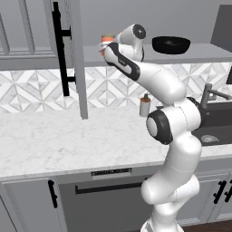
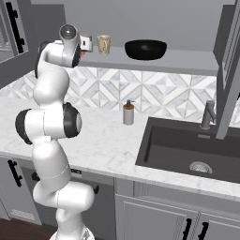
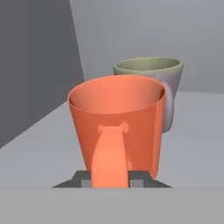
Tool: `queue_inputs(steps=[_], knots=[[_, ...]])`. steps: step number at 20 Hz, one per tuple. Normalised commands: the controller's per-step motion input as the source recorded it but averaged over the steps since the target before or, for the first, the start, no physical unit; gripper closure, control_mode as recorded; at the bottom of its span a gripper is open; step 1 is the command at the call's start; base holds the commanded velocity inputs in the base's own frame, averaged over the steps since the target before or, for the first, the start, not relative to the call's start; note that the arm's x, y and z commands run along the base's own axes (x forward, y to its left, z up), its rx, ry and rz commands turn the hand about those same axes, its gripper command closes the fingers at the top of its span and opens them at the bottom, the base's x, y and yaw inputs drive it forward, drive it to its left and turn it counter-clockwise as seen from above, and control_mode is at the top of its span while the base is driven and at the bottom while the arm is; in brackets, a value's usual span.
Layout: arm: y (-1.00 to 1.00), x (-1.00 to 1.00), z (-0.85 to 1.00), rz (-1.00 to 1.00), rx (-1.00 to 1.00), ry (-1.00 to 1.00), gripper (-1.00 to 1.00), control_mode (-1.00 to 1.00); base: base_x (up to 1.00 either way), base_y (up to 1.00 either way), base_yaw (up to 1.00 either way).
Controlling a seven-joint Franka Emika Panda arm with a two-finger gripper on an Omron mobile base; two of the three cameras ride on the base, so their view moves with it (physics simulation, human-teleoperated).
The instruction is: Gather all objects into one cabinet and sort the glasses and bowls to opposite sides.
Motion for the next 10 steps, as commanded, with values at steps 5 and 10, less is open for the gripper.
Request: queue_inputs(steps=[5,10], knots=[[0.11,0.11,-0.38,0.0,0.0,0.0,-1.0,-1.0,0.0,0.0,0.0],[0.0,0.06,-0.09,0.0,0.0,0.0,-1.0,-1.0,0.0,0.0,0.0]])
